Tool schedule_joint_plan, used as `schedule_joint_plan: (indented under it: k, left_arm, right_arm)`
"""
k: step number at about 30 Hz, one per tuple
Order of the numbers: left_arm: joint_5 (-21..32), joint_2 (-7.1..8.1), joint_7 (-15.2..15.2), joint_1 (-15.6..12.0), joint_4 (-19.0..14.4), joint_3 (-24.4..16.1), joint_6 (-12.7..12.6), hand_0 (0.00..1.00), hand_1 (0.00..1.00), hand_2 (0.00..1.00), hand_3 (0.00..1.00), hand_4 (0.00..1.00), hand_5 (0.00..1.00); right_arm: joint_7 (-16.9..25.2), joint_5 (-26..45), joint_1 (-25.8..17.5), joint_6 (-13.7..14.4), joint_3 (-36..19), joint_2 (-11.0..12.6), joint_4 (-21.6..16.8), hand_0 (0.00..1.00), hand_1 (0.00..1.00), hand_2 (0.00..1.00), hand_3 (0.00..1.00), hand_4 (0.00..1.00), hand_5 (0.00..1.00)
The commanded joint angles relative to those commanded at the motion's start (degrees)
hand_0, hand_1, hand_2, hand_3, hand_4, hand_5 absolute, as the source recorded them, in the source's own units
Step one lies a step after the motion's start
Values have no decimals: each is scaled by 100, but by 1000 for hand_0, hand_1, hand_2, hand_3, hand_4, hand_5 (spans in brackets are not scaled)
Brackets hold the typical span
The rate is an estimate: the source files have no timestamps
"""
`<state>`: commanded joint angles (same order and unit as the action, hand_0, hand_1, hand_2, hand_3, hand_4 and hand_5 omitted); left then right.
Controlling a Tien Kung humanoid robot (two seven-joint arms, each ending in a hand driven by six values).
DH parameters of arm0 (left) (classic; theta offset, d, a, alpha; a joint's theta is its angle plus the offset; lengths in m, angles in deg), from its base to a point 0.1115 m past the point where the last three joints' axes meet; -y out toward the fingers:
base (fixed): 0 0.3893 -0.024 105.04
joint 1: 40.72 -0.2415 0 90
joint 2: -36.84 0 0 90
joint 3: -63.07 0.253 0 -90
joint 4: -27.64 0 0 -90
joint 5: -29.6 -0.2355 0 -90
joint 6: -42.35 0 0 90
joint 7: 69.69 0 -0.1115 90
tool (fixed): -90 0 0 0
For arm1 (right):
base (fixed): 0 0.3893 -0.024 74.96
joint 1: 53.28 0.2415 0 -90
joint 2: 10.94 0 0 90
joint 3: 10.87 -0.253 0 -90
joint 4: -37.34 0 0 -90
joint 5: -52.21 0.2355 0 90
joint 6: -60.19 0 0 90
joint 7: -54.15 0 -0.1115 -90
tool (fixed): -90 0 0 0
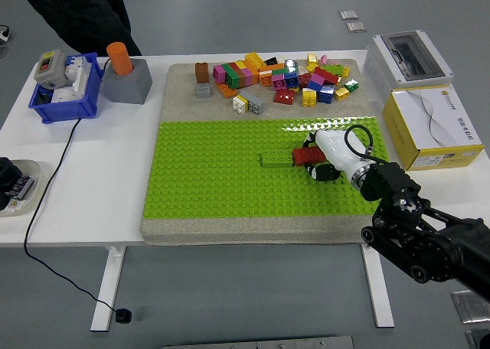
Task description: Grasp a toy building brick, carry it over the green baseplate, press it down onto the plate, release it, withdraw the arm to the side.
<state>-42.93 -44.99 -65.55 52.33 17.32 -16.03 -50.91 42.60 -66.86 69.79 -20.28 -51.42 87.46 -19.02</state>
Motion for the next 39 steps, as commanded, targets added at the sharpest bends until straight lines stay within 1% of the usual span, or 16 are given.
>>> schedule_joint_plan:
  k: [1,6,7,24,25,39]
  left_arm:
    - [-1,1,0,0,0,-1,0,658,614,601,700,729,179]
    - [-3,0,2,1,0,2,2,658,614,601,700,729,179]
    - [-3,0,2,2,0,3,2,659,614,602,698,729,180]
    - [-9,-2,4,3,0,5,9,659,615,601,696,729,183]
    - [-9,-2,4,1,0,5,9,659,614,601,691,727,184]
    - [-10,-1,6,-2,0,4,15,659,615,600,684,725,183]
  right_arm:
    - [2,3,0,-2,1,-1,-1,716,737,776,631,628,168]
    - [15,18,1,-1,3,-4,-2,716,737,776,631,628,168]
    - [17,21,2,-4,2,-5,-3,722,742,784,644,632,170]
    - [37,69,8,-25,3,-12,-7,724,745,792,651,649,178]
    - [38,72,8,-25,2,-14,-9,728,746,793,654,662,192]
    - [48,119,6,-40,-14,-21,-27,729,749,799,656,683,212]
